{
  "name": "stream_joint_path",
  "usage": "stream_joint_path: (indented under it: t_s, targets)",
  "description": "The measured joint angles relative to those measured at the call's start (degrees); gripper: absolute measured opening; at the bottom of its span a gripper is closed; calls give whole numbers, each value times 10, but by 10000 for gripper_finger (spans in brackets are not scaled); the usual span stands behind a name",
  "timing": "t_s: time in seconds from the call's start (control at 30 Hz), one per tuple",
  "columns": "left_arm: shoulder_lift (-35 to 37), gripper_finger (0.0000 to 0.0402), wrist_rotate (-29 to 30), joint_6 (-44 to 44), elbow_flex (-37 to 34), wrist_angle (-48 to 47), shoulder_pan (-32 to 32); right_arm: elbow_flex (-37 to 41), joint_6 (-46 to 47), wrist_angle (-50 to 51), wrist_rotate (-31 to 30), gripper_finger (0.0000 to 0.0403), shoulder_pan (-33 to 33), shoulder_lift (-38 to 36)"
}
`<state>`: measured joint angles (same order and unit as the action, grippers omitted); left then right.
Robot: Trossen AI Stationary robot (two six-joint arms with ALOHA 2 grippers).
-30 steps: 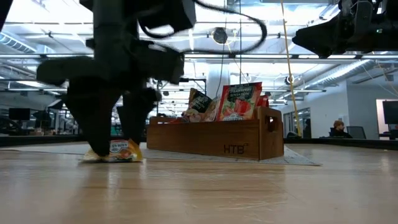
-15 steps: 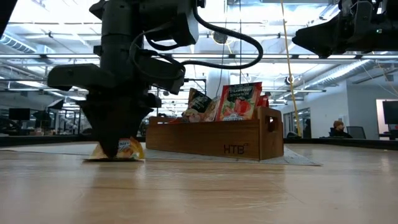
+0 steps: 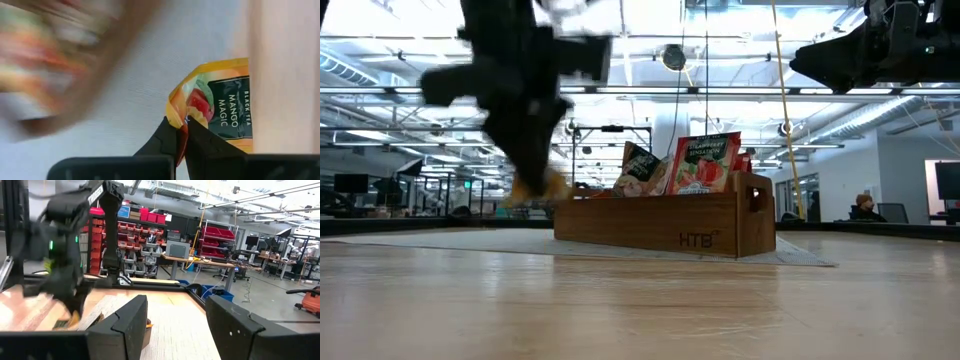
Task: Pick & Place Tea
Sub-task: Put the yellow tea bag into the wooden organizer
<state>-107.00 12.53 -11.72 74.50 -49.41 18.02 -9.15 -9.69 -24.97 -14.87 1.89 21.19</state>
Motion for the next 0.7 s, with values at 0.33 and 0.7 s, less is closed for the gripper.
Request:
stream_joint_path:
  t_s: [0.33,0.7]
  targets:
    - [240,13,171,21,-209,373,-27,0,0,0,0,185,0,0]
    - [174,13,108,-161,-572,1123,-157,0,0,3,0,185,0,0]
